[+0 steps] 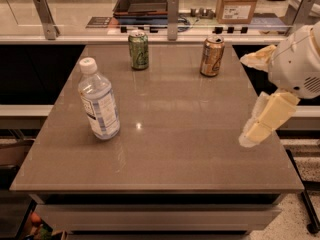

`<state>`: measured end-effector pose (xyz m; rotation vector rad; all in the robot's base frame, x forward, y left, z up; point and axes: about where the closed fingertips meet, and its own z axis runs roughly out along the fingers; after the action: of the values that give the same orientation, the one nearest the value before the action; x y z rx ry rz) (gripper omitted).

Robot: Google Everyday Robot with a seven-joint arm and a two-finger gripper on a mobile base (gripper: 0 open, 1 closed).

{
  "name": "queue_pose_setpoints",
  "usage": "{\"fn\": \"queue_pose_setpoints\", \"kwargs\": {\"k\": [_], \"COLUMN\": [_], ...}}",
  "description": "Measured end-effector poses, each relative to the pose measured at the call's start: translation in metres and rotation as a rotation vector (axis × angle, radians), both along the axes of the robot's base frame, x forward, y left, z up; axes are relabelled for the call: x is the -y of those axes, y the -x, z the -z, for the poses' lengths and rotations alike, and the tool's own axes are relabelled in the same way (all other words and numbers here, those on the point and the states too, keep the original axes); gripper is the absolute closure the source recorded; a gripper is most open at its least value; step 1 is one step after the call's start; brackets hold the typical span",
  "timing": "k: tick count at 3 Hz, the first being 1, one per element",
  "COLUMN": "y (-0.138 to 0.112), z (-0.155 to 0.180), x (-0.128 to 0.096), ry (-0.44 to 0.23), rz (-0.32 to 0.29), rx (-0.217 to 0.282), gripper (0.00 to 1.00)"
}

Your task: Pick blue plastic bottle

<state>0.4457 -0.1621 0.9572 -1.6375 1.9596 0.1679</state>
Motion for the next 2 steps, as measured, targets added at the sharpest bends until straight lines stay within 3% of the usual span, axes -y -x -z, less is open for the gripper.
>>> {"fn": "queue_pose_setpoints", "kwargs": {"k": [2], "y": [0.000], "z": [0.031], "x": [-0.078], "ry": [-0.352], "rz": [-0.106], "rx": [-0.017], "gripper": [0.00]}}
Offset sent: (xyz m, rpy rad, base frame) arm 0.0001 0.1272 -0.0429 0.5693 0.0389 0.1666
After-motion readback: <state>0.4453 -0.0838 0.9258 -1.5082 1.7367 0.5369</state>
